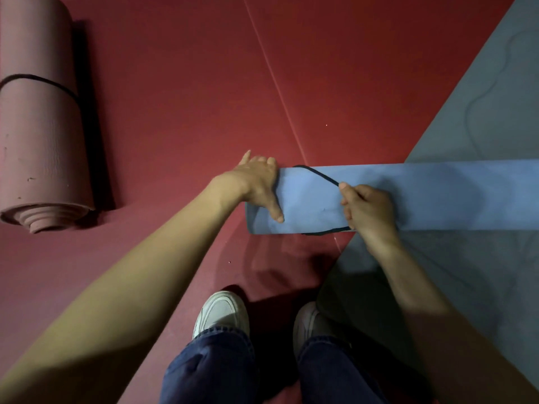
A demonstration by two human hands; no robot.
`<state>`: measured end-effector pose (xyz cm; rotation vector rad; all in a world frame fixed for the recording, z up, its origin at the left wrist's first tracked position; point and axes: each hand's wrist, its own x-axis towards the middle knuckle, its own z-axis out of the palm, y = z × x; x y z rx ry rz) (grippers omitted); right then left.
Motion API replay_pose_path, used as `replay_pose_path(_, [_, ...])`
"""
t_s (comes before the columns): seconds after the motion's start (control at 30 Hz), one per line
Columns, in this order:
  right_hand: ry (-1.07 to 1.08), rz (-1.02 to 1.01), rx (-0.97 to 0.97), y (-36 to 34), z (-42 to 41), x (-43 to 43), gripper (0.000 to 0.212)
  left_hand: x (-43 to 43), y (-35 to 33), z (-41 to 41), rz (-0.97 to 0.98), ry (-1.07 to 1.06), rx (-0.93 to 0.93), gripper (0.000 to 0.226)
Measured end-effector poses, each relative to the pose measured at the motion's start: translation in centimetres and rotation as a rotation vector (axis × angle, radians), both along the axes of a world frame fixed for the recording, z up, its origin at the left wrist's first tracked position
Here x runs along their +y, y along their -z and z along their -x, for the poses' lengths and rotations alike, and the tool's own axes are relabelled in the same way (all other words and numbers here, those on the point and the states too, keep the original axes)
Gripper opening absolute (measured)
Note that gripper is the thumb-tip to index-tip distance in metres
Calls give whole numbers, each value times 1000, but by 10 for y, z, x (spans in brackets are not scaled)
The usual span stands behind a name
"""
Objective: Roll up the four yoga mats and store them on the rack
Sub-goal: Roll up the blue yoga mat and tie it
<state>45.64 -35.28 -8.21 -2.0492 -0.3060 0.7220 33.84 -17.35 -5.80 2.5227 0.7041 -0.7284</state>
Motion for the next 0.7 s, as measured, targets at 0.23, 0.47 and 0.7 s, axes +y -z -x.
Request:
replay_pose_path(0.23, [-140,-57,392,-23,3,2,29,-37,17,8,-216,77,-92,129])
replay_pose_path(0.47, [32,-333,1019,-42,8,58,17,-57,29,54,-385,72,-260,118])
replay_pose_path(0.7, [351,-543,1025,-23,-22,58,15,-20,30,118,-375,-34,-294,119])
